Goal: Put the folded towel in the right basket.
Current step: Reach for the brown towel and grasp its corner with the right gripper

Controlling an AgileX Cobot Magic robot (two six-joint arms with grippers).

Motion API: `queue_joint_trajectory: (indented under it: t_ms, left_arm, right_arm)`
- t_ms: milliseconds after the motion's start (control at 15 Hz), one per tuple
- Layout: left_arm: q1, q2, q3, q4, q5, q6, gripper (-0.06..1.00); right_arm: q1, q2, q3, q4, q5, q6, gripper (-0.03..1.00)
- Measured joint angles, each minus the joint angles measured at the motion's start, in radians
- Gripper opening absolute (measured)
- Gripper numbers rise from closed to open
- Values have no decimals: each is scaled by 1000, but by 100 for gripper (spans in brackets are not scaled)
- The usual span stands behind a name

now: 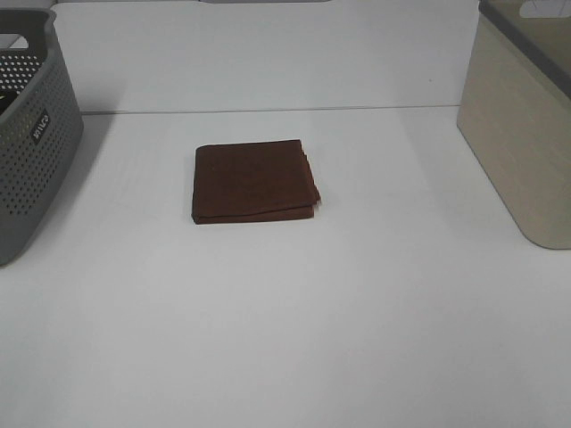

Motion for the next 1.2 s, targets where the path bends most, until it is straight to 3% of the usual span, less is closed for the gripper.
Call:
queue_joint_trajectory:
  t_ms: [800, 1000, 1200]
  left_arm:
    - [0, 0, 0, 0, 0, 0, 97]
    - [0, 0, 0, 0, 0, 0, 97]
    - [0, 0, 0, 0, 0, 0, 97]
  right_arm:
    - [0, 46, -8, 2, -17, 1, 67]
    - [0, 232, -64, 9, -127, 1, 67]
    - [0, 487, -162, 54, -161, 1, 67]
